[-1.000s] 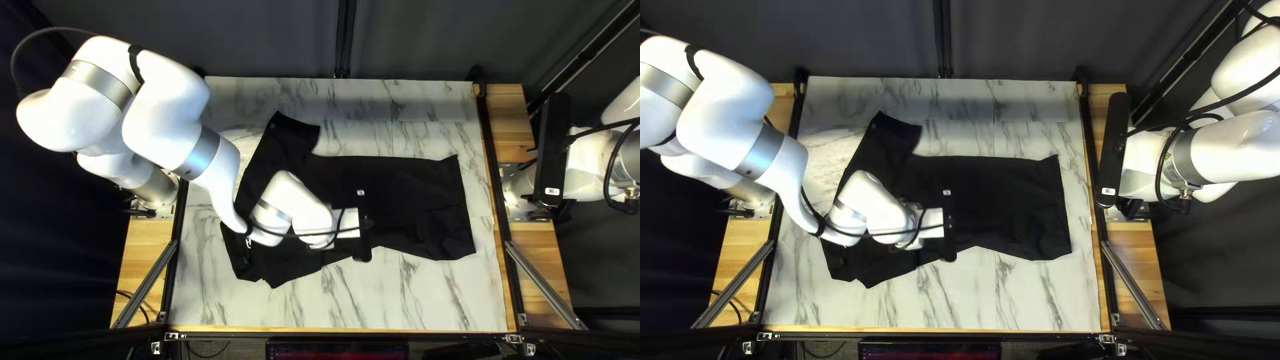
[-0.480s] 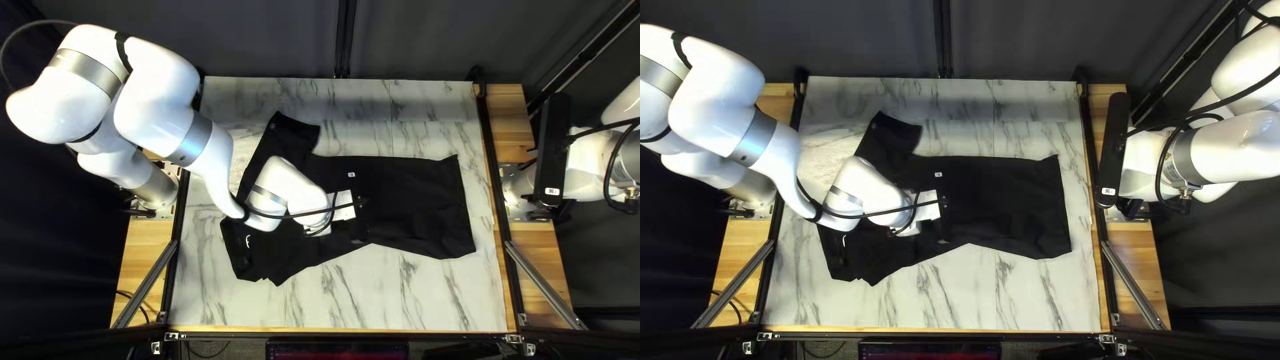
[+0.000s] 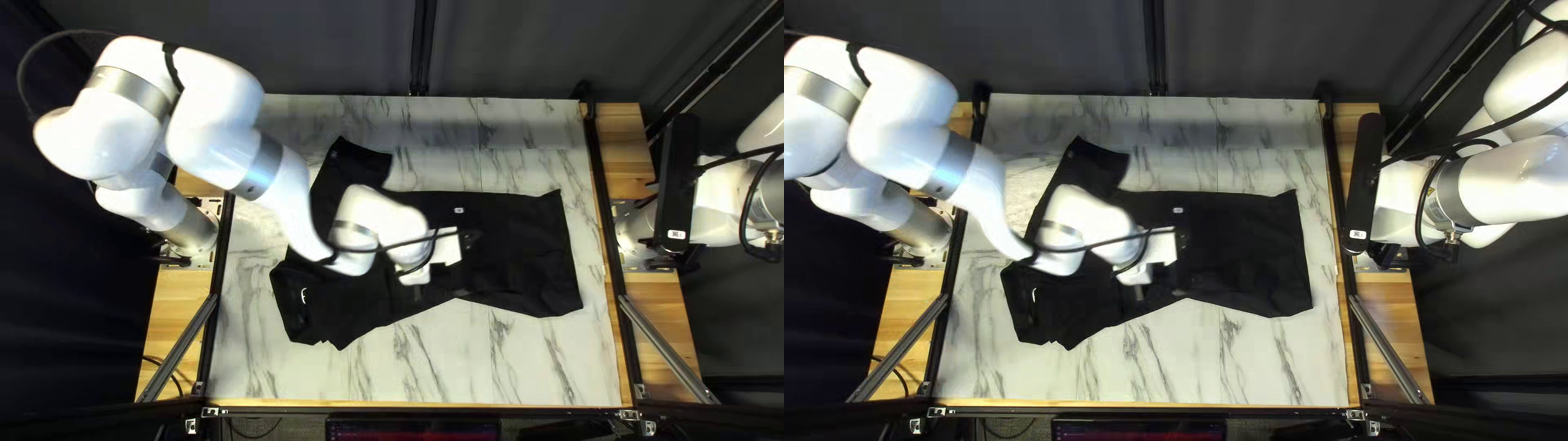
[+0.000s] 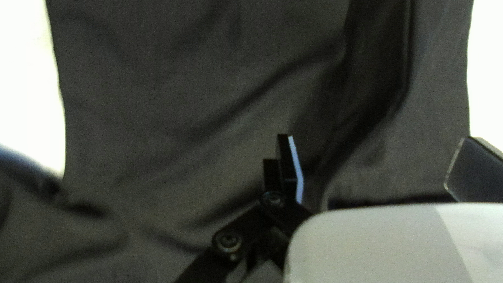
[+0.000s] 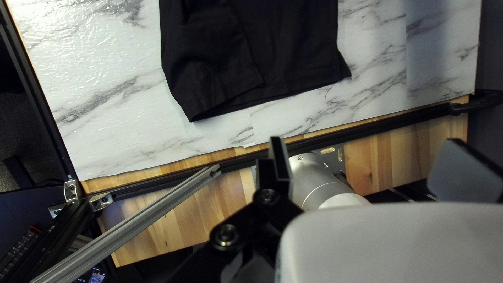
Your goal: Fold t-shirt
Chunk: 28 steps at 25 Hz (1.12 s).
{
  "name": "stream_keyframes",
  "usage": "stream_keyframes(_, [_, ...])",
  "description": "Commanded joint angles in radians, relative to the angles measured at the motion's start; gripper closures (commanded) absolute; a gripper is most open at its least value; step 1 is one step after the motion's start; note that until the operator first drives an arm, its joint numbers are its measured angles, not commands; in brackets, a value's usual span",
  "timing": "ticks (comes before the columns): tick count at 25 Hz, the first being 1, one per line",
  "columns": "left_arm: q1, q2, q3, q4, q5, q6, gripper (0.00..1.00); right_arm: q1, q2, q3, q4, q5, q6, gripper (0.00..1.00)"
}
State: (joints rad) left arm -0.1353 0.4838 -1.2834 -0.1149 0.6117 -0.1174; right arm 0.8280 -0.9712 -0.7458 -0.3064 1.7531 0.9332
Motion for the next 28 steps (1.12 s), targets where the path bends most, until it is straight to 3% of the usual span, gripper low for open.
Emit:
stream_keyframes(1, [0.021, 0.111, -0.152, -0.120, 0.038, 0.127, 0.00, 0.000, 0.000, 0.000, 0.000, 0.000, 0.000, 0.00])
stream_keyframes(6, [0.032, 0.181, -0.239, -0.200, 0.061, 0.202, 0.00, 0.000, 0.000, 0.000, 0.000, 0.000, 0.000, 0.00])
stream_keyframes(9, [0.040, 0.203, -0.259, -0.242, 0.067, 0.239, 0.14, 0.000, 0.000, 0.000, 0.000, 0.000, 0.000, 0.00])
stream_keyframes(10, [0.044, 0.205, -0.257, -0.265, 0.068, 0.257, 0.48, 0.000, 0.000, 0.000, 0.000, 0.000, 0.000, 0.00])
stream_keyframes(12, [0.050, 0.199, -0.244, -0.294, 0.064, 0.279, 0.93, 0.000, 0.000, 0.000, 0.000, 0.000, 0.000, 0.00])
stream_keyframes(14, [0.053, 0.192, -0.235, -0.311, 0.062, 0.291, 0.97, 0.000, 0.000, 0.000, 0.000, 0.000, 0.000, 0.00])
stream_keyframes(21, [0.062, 0.158, -0.204, -0.323, 0.055, 0.303, 0.99, 0.000, 0.000, 0.000, 0.000, 0.000, 0.000, 0.00])
stream_keyframes(28, [0.084, 0.137, -0.193, -0.268, 0.053, 0.275, 1.00, 0.000, 0.000, 0.000, 0.000, 0.000, 0.000, 0.00])
